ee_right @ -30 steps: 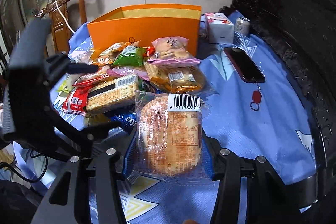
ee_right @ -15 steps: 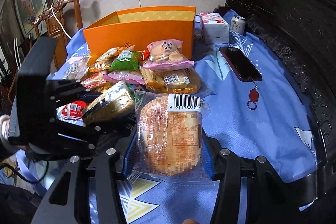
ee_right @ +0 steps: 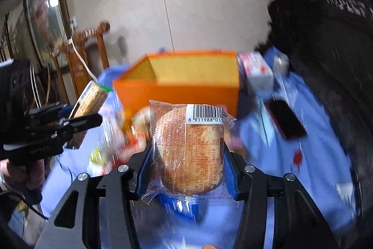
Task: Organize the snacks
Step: 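Grasp the bread roll with the right tool while the left grasps the cracker pack, then drop the cracker pack and bread roll into the orange box with both tools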
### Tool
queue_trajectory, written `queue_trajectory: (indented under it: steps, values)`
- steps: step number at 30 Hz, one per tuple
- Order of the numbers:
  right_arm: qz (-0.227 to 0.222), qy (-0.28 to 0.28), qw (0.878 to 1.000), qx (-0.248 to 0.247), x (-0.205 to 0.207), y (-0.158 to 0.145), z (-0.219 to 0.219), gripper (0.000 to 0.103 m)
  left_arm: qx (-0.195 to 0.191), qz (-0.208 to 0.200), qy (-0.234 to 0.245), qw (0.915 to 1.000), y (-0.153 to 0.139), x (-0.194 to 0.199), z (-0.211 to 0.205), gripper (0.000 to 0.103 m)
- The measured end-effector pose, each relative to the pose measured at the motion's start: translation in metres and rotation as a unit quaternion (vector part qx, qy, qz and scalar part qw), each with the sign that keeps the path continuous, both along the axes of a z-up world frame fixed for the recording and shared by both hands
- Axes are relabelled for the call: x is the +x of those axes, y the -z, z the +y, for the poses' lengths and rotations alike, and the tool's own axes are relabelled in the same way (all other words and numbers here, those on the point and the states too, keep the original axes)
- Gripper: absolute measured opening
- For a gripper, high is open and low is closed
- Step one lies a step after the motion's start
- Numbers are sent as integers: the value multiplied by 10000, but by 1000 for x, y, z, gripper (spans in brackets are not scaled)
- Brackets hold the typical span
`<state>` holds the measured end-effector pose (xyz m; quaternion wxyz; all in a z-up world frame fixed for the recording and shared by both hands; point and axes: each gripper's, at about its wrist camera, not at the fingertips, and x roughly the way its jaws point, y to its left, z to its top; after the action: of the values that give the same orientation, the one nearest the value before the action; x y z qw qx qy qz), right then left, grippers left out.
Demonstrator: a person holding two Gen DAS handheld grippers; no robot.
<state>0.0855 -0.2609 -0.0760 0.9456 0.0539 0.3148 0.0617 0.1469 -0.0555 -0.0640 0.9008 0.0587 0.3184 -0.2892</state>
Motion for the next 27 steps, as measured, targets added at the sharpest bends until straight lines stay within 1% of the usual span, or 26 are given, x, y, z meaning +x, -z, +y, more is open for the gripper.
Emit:
queue_trajectory:
  steps: [2,4,6,8,10,12,14,15,16,17,18,19,21,23,25,27]
  values:
    - [-275,-8,9996,72,27,-23,3,52,-20,-40,-208,9998,-17,21,7,47]
    - [-463,39,9989,64,55,-40,3,52,-118,-12,-394,9992,-34,48,13,47]
    - [-557,95,9984,47,89,-55,3,52,-176,-30,-591,9981,-49,76,17,47]
    - [-594,125,9982,6,120,-66,4,52,-173,-57,-745,9971,-60,103,15,47]
    - [-605,174,9979,-147,148,-72,6,52,-139,-67,-837,9964,-68,127,9,47]
    - [-540,218,9982,-157,170,-74,7,52,32,-94,-952,9954,-73,153,1,47]
    - [-391,232,9988,-161,198,-70,6,52,171,-64,-1059,9942,-71,179,-6,47]
    - [-331,229,9990,-189,205,-69,6,54,241,-30,-1151,9931,-70,189,-8,53]
    - [-164,210,9993,-257,217,-63,8,61,305,-4,-1254,9916,-70,196,-11,66]
    - [-67,239,9992,-317,223,-61,8,80,448,20,-1497,9877,-70,204,-12,99]
    - [-46,299,9989,-349,222,-60,7,83,558,-36,-1796,9821,-71,205,-11,99]
    - [-98,306,9991,-287,217,-62,6,83,612,-63,-1977,9783,-72,204,-9,99]
    - [-150,199,9996,-121,200,-64,4,83,385,-84,-1875,9815,-75,191,2,99]
    - [-82,181,9998,1,177,-60,1,83,183,-98,-1765,9841,-73,170,13,99]
    - [147,187,9995,211,145,-43,-5,83,87,-17,-1805,9835,-60,149,30,99]
    - [391,341,9980,359,120,-23,-9,83,21,117,-1922,9813,-43,129,40,99]
